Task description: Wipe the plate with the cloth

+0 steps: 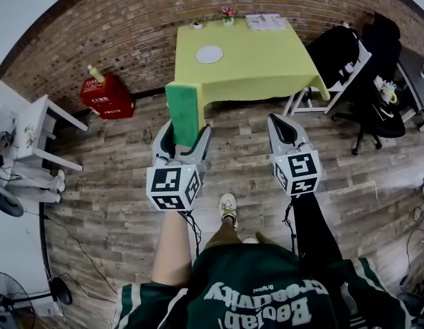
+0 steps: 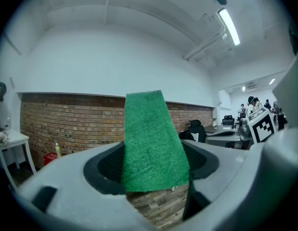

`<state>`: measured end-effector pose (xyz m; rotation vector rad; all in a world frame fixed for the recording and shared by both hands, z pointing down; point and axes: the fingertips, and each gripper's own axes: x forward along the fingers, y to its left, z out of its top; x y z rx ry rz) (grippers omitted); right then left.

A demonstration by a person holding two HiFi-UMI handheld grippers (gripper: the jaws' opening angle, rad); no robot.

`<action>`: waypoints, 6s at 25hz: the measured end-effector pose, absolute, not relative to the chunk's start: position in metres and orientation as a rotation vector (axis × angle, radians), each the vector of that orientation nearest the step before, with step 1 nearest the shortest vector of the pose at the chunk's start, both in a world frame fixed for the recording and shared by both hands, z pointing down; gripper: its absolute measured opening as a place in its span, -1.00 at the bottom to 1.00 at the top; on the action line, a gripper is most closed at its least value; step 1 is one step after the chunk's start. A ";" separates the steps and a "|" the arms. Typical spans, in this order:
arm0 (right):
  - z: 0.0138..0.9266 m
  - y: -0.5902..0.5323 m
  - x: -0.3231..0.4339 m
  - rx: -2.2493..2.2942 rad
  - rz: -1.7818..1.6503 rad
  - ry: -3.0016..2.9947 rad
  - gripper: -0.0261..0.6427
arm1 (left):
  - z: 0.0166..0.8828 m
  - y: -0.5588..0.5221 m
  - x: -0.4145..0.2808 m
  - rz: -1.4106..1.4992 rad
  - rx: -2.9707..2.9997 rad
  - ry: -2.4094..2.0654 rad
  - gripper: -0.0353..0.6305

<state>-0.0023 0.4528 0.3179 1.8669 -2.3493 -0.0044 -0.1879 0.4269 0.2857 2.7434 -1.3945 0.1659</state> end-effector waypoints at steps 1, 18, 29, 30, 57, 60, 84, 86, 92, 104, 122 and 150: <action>0.319 0.442 -0.003 1.866 0.002 -2.346 -0.89 | 0.286 0.416 -0.189 0.166 2.740 -1.392 0.15; 0.304 0.281 -0.030 1.892 0.011 -2.325 -0.88 | 0.279 0.248 -0.214 0.107 2.752 -1.313 0.15; 0.296 0.221 -0.023 1.956 0.023 -2.347 -0.88 | 0.269 0.185 -0.209 0.090 2.792 -1.264 0.14; 0.297 0.217 -0.022 1.960 0.032 -2.349 -0.88 | 0.269 0.181 -0.208 0.090 2.791 -1.258 0.14; 0.315 0.020 0.046 1.856 0.064 -2.552 -0.88 | 0.309 0.004 -0.132 0.169 2.713 -1.317 0.15; 0.317 -0.013 0.051 1.836 0.077 -2.568 -0.88 | 0.312 -0.023 -0.126 0.188 2.701 -1.333 0.15; 0.329 -0.202 0.093 1.696 0.141 -2.649 -0.88 | 0.324 -0.183 -0.065 0.221 2.681 -1.348 0.15; 0.331 -0.211 0.093 1.678 0.144 -2.661 -0.88 | 0.325 -0.189 -0.063 0.209 2.667 -1.354 0.15; 0.335 -0.228 0.092 1.651 0.173 -2.694 -0.88 | 0.328 -0.198 -0.064 0.233 2.641 -1.404 0.15; 0.347 -0.249 0.084 1.660 0.242 -2.704 -0.88 | 0.349 -0.204 -0.074 0.382 2.601 -1.421 0.15; 0.375 -0.278 0.092 1.771 0.307 -2.571 -0.88 | 0.422 -0.238 -0.050 0.681 2.641 -1.137 0.13; 0.432 -0.276 0.091 1.766 0.442 -2.457 -0.88 | 0.629 -0.185 -0.030 1.296 2.247 -0.699 0.13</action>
